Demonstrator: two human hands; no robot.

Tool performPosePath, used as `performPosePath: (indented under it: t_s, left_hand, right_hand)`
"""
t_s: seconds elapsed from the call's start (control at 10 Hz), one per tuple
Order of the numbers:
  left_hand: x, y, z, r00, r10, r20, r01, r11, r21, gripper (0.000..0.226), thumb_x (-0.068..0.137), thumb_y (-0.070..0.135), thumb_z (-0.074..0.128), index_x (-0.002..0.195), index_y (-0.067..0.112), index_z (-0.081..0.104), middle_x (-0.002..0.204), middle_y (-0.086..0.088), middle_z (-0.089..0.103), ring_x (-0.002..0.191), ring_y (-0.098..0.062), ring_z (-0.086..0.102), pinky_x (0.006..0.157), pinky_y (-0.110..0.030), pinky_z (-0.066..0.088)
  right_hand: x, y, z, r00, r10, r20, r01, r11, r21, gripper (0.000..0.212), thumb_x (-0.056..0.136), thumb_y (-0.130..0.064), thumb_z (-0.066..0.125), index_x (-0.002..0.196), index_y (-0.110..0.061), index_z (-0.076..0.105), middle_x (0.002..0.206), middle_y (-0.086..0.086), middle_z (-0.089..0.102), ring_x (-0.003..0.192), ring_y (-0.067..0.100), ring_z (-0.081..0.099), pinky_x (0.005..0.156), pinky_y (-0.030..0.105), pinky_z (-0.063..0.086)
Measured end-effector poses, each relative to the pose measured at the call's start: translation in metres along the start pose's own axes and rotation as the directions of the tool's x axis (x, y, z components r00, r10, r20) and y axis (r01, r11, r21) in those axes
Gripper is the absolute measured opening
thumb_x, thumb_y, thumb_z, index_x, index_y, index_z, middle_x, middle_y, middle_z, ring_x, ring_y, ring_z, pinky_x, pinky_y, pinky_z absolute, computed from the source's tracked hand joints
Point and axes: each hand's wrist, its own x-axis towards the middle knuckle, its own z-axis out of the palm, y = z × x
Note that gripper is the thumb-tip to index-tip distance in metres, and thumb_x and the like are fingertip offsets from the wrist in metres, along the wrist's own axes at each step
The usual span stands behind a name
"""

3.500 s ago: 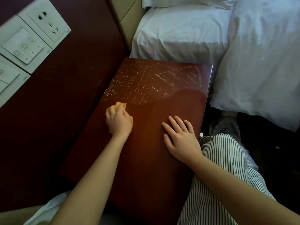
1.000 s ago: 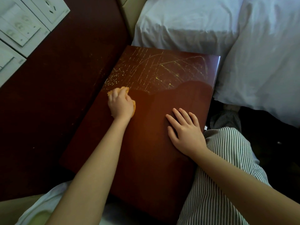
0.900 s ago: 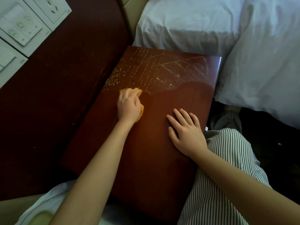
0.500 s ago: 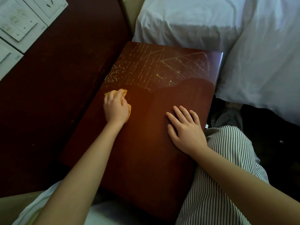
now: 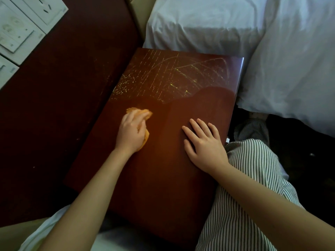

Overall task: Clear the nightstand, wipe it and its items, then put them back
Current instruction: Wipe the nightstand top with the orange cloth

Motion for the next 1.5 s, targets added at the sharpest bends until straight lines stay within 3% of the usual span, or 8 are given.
performPosePath:
  t_s: [0.2,0.6,0.8,0.9,1.0,1.1,1.3,1.5]
  left_hand:
    - [0.039,0.007,0.01,0.907,-0.363,-0.214,0.376,0.926,0.025,0.036,0.096,0.015,0.04,0.13,0.019,0.052,0.136,-0.004,0.046,0.131,-0.026,0.033,0.112,-0.04,0.023]
    - [0.005,0.018,0.009,0.994,0.109,0.013,-0.108,0.994,-0.033,0.035,0.094,0.011,0.045,0.124,0.023,0.059,0.132,0.0,0.051,0.124,-0.022,0.038,0.1,-0.027,0.027]
    - [0.027,-0.005,0.003,0.962,-0.222,-0.158,0.226,0.974,0.011,0.035,0.095,0.013,0.041,0.127,0.018,0.056,0.133,-0.006,0.049,0.128,-0.028,0.036,0.109,-0.043,0.03]
    - [0.045,0.011,0.012,0.906,-0.367,-0.212,0.374,0.927,-0.008,0.035,0.096,0.014,0.041,0.129,0.02,0.054,0.136,-0.004,0.046,0.131,-0.027,0.033,0.112,-0.039,0.022]
    - [0.05,0.032,0.021,0.908,-0.365,-0.204,0.367,0.93,-0.028,0.035,0.096,0.013,0.04,0.129,0.02,0.054,0.136,-0.003,0.046,0.131,-0.024,0.033,0.11,-0.034,0.023]
    - [0.039,0.049,0.03,0.978,-0.163,-0.128,0.165,0.986,0.001,0.035,0.096,0.014,0.04,0.126,0.021,0.056,0.134,-0.004,0.049,0.125,-0.024,0.039,0.104,-0.034,0.03]
    - [0.003,0.042,0.021,0.995,0.101,-0.005,-0.101,0.994,-0.029,0.035,0.093,0.01,0.046,0.122,0.022,0.06,0.131,-0.002,0.051,0.122,-0.023,0.039,0.1,-0.033,0.033]
    - [0.022,0.031,0.018,0.971,-0.191,-0.144,0.19,0.982,-0.015,0.035,0.095,0.013,0.042,0.126,0.018,0.056,0.132,-0.004,0.05,0.124,-0.023,0.039,0.102,-0.034,0.032]
  right_hand:
    - [0.0,0.0,0.002,1.0,0.007,0.002,-0.007,1.0,0.016,0.05,0.092,-0.039,0.032,0.128,-0.017,0.058,0.137,0.01,0.052,0.131,0.029,0.043,0.108,0.048,0.028]
    - [0.0,0.0,0.0,1.0,0.007,0.007,-0.008,1.0,0.015,0.049,0.092,-0.039,0.032,0.128,-0.017,0.058,0.136,0.011,0.053,0.13,0.03,0.044,0.107,0.049,0.03]
    - [0.0,0.0,0.001,1.0,0.007,0.006,-0.007,1.0,0.012,0.049,0.092,-0.039,0.033,0.127,-0.017,0.059,0.136,0.011,0.053,0.13,0.029,0.045,0.107,0.05,0.031]
    - [0.0,0.0,0.001,1.0,0.007,0.009,-0.007,1.0,0.012,0.049,0.091,-0.039,0.033,0.127,-0.017,0.059,0.135,0.011,0.053,0.13,0.029,0.045,0.107,0.05,0.031]
    - [0.0,-0.001,0.001,1.0,0.009,0.005,-0.009,1.0,0.012,0.049,0.091,-0.038,0.033,0.126,-0.017,0.059,0.135,0.011,0.054,0.129,0.029,0.046,0.107,0.05,0.031]
    - [0.0,0.0,0.001,1.0,0.006,0.004,-0.006,1.0,0.012,0.048,0.091,-0.038,0.033,0.126,-0.017,0.059,0.135,0.011,0.054,0.129,0.029,0.046,0.109,0.047,0.028]
    - [0.0,0.0,0.001,1.0,0.01,0.019,-0.01,1.0,0.014,0.049,0.091,-0.039,0.032,0.127,-0.017,0.058,0.136,0.011,0.052,0.13,0.029,0.044,0.108,0.044,0.019]
    - [0.0,-0.001,0.0,1.0,0.011,0.023,-0.011,1.0,0.013,0.049,0.091,-0.039,0.032,0.126,-0.017,0.059,0.135,0.012,0.053,0.129,0.03,0.045,0.108,0.045,0.021]
